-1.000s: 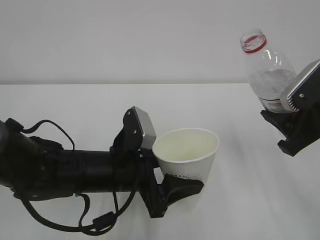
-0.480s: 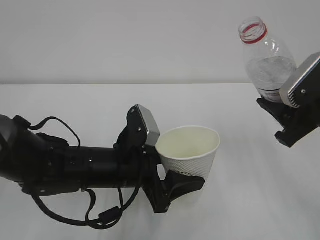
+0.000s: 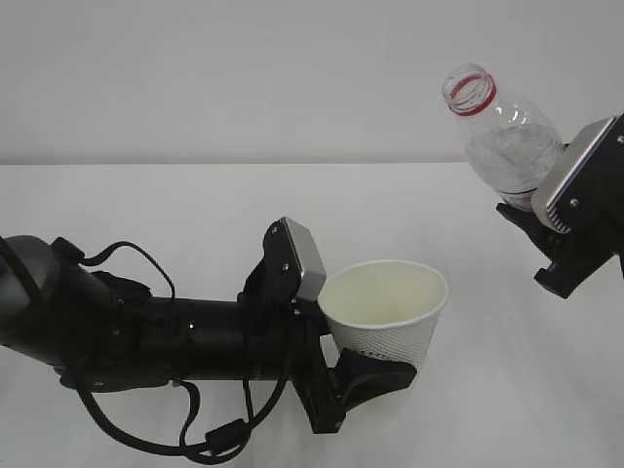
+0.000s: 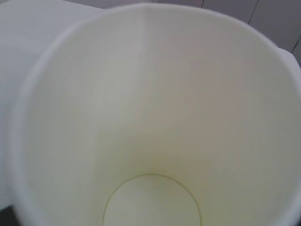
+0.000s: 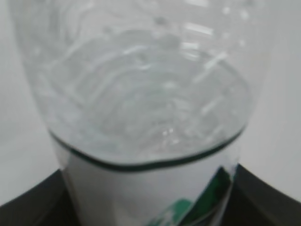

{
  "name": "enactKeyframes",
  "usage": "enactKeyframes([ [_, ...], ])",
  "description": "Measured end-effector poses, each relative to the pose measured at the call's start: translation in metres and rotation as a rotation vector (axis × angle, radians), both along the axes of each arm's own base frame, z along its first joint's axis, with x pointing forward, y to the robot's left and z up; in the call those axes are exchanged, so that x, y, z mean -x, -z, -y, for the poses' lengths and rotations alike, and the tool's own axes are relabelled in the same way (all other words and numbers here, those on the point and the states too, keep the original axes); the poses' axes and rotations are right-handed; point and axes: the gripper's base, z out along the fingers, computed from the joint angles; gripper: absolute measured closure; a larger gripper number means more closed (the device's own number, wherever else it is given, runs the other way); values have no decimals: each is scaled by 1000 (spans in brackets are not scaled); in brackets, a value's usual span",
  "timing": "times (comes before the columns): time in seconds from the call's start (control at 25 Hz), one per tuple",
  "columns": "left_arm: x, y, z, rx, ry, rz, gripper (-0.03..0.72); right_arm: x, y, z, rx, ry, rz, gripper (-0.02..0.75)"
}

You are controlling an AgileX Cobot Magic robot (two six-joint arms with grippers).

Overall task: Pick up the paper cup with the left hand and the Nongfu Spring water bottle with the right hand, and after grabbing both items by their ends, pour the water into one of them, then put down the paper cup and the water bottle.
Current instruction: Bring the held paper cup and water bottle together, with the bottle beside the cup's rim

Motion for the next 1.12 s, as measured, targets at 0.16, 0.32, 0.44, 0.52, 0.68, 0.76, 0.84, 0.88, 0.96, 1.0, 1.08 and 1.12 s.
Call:
enactKeyframes([
  [0.16,1,0,1,0,4,0,167,-1,-1,-1,17,-14,21,223],
  [0.32,1,0,1,0,4,0,167,-1,-2,-1,62,-37,55,223],
  [0.44,1,0,1,0,4,0,167,-1,-2,-1,94,-49,67,223],
  [0.52,1,0,1,0,3,-2,167,-1,-2,-1,110,-55,72,223],
  [0.68,1,0,1,1,4,-12,167,-1,-2,-1,149,-68,86,223],
  [0.76,2,0,1,-2,6,-12,167,-1,-2,-1,170,-76,93,223],
  [0.84,2,0,1,-2,7,-12,167,-1,-2,-1,189,-83,100,223],
  [0.88,1,0,1,-3,10,-9,167,-1,-2,-1,198,-86,103,223],
  [0.96,0,-1,3,-4,20,-1,167,-1,-2,-1,218,-93,110,223],
  [1.0,-1,-3,4,1,22,7,167,-1,-2,-1,230,-97,114,223],
  [1.08,-4,-6,7,9,25,21,167,-1,-2,-1,239,-101,117,223],
  [1.12,-6,-7,8,9,26,29,167,-1,-2,-1,245,-103,119,223],
])
